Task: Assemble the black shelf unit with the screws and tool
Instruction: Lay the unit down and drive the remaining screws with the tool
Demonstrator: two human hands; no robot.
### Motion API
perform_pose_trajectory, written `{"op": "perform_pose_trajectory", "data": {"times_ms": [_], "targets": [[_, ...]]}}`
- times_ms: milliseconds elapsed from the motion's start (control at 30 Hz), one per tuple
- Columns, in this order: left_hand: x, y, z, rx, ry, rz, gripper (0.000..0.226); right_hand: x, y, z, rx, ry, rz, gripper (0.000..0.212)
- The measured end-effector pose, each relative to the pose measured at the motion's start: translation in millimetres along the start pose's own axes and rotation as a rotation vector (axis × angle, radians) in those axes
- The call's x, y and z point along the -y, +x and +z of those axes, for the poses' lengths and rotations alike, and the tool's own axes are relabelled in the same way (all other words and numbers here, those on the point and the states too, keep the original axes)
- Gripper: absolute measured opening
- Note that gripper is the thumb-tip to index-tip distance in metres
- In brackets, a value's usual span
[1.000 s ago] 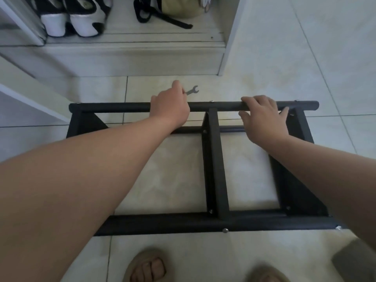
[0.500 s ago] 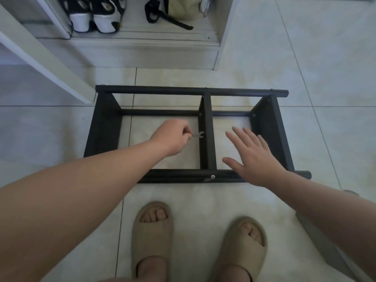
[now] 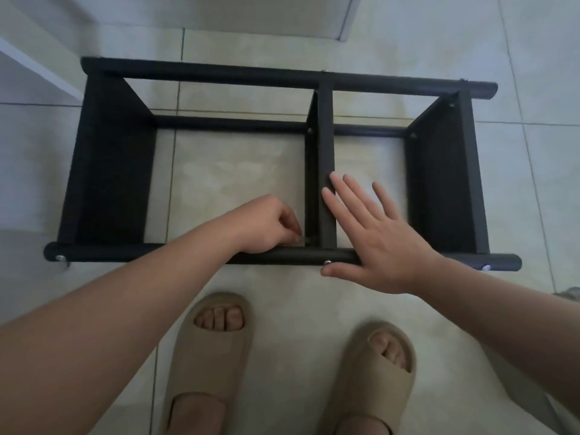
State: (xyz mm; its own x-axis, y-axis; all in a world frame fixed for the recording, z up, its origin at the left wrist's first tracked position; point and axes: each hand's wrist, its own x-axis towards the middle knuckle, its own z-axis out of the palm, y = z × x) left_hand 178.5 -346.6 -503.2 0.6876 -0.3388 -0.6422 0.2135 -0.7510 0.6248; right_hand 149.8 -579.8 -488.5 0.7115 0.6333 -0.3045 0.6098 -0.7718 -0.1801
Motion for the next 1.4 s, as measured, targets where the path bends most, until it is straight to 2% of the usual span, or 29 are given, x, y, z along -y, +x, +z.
{"op": "perform_pose_trajectory", "data": {"times_ms": [433,633,933,1033,1200,1400], "targets": [[5,7,2,0.063,-0.089,0.032,0.009,-4,11,5,-0.053,0.046,-0.069,0.106],[0,5,1,0.078,-0.283,0.112,0.013,-4,10,4,-0.072,0.064,-0.070,0.106],[-1,10,-1,0.178,-0.809,-0.116,0.005,-3,9,5,-0.100,0.082,-0.073,0.105],[-5,14,2,0.189,-0.871,-0.146,0.007,-3,9,6,-0.109,0.087,-0.070,0.105],[-6,16,8,0.118,-0.984,-0.174,0.006,-4,9,7,-0.117,0.084,-0.078,0.105],[-6,14,9,0.086,-0.935,-0.140,0.005,-4,10,8,-0.119,0.084,-0.076,0.106]]}}
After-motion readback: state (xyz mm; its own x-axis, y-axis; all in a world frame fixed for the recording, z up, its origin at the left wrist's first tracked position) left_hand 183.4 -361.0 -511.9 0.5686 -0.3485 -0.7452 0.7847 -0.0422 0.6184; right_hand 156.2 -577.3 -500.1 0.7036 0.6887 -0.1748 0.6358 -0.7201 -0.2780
